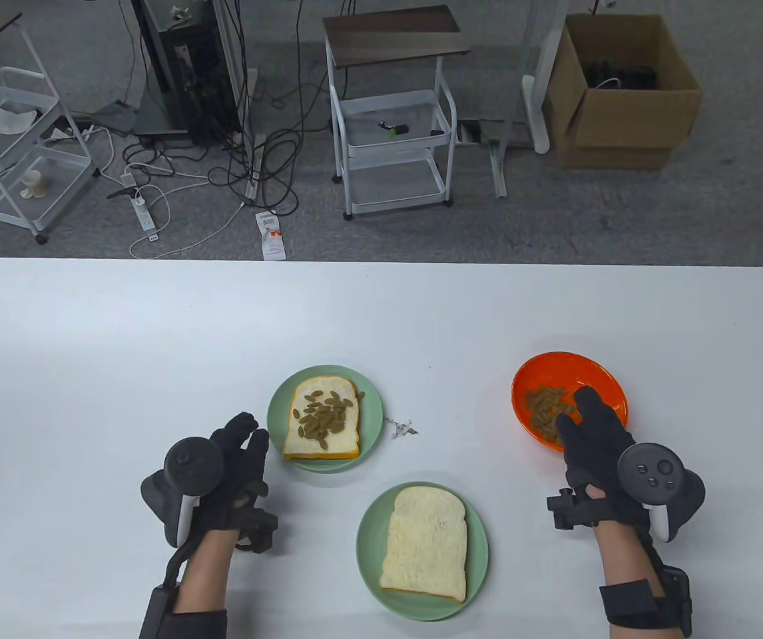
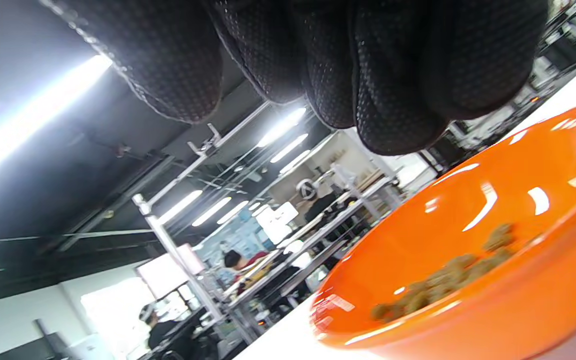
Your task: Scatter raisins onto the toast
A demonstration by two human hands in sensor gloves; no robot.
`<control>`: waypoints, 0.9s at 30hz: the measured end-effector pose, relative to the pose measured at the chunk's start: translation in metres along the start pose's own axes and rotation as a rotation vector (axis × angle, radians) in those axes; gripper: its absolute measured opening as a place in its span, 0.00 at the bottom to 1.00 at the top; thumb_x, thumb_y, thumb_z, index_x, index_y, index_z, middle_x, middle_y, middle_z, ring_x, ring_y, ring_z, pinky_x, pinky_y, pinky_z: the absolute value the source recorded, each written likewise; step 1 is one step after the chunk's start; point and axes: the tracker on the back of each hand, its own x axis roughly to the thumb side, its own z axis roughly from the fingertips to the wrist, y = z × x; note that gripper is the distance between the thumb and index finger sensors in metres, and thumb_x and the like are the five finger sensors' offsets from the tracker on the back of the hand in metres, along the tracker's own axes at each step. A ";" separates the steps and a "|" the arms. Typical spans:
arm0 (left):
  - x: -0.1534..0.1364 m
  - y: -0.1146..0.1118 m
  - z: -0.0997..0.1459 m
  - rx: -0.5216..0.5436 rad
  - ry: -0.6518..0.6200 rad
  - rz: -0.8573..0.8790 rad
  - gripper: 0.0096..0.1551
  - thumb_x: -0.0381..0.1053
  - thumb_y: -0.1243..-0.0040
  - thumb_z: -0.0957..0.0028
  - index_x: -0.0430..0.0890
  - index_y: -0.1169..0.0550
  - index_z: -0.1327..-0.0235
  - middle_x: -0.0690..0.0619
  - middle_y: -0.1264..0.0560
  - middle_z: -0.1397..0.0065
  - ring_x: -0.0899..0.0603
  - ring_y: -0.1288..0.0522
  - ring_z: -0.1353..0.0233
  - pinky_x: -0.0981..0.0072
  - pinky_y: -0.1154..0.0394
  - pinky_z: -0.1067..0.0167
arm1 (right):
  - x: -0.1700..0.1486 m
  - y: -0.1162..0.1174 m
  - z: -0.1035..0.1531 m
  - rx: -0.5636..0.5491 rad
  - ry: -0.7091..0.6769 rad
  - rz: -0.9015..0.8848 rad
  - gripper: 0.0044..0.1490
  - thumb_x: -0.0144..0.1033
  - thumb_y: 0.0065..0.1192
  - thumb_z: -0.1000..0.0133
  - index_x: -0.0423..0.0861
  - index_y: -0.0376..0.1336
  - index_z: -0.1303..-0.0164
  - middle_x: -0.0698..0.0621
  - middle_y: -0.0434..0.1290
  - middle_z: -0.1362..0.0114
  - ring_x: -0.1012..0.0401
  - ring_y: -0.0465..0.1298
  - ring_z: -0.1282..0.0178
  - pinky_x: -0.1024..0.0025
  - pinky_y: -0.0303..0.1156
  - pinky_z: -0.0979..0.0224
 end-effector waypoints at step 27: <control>-0.020 -0.048 -0.019 -0.405 0.286 0.346 0.41 0.53 0.36 0.48 0.45 0.36 0.22 0.50 0.21 0.40 0.54 0.08 0.60 0.77 0.09 0.64 | 0.036 0.064 0.025 0.415 -0.130 -0.012 0.38 0.45 0.73 0.46 0.33 0.71 0.34 0.31 0.79 0.37 0.36 0.82 0.51 0.42 0.76 0.47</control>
